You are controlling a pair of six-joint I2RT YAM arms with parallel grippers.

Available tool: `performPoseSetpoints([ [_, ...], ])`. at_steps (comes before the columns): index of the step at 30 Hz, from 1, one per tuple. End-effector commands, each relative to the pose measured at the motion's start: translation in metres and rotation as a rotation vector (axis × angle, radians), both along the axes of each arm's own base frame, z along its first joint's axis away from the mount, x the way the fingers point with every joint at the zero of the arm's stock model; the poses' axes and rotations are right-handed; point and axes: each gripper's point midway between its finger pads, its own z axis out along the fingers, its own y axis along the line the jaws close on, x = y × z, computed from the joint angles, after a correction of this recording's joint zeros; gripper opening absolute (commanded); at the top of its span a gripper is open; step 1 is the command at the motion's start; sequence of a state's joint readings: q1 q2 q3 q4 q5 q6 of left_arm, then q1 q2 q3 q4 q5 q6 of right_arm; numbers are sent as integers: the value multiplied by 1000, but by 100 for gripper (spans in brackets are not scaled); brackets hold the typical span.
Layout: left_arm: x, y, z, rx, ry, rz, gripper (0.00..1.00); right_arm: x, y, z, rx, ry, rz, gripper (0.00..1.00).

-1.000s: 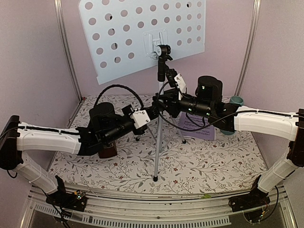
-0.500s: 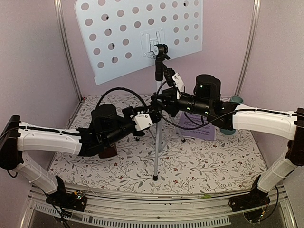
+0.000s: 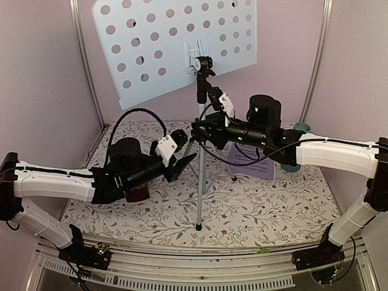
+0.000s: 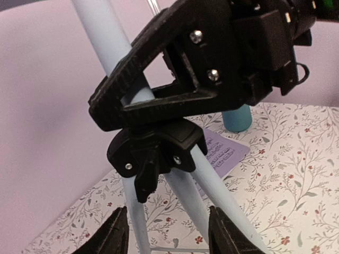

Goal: Set up the instrument practice props
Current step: Screw the knob on the music stand.

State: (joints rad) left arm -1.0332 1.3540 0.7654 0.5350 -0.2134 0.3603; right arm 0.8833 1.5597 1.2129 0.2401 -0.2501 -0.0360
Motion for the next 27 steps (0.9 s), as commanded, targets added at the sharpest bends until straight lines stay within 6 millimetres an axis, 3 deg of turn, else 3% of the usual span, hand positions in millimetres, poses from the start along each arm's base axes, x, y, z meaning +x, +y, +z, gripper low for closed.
performPoseSetpoints([
  [1, -7, 3, 8, -259, 233, -19, 52, -17, 4, -112, -254, 236, 48, 0],
  [9, -15, 14, 8, -610, 566, -26, 52, -17, 5, -112, -250, 236, 48, 0],
  [14, -17, 20, -6, -805, 773, -13, 52, -17, 3, -112, -249, 235, 45, 0],
  [27, -16, 29, -3, -1183, 1096, -48, 52, -18, 3, -111, -245, 234, 49, 0],
])
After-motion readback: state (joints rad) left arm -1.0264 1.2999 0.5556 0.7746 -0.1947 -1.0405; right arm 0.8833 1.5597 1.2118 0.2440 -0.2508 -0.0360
